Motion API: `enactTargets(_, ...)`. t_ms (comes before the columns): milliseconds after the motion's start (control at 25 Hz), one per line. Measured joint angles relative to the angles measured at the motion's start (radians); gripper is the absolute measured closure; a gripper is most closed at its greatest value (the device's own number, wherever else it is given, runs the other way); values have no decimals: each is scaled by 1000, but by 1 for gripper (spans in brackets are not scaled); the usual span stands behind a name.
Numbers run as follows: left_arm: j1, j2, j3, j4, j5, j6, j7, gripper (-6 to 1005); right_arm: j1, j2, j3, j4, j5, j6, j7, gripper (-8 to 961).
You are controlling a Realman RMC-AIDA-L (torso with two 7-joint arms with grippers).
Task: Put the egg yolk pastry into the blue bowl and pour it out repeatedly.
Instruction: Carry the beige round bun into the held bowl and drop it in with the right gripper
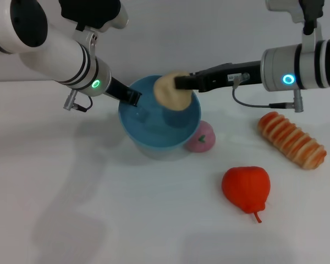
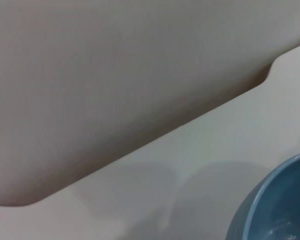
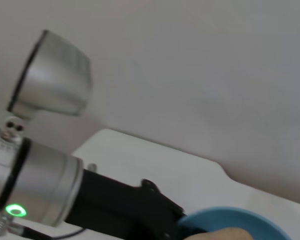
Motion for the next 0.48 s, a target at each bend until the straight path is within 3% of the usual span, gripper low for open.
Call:
enactTargets(240, 0, 0, 0, 0, -1, 2, 0, 999, 2, -2, 9, 21, 25, 8, -35, 714)
enactTargets(440, 3, 0, 0, 0, -1, 7, 0, 999, -13, -4, 12, 16, 21, 19, -53, 470)
enactTargets(480, 4, 0, 1, 0, -1, 12, 0, 999, -25, -4, 12, 8, 19, 25, -73, 467)
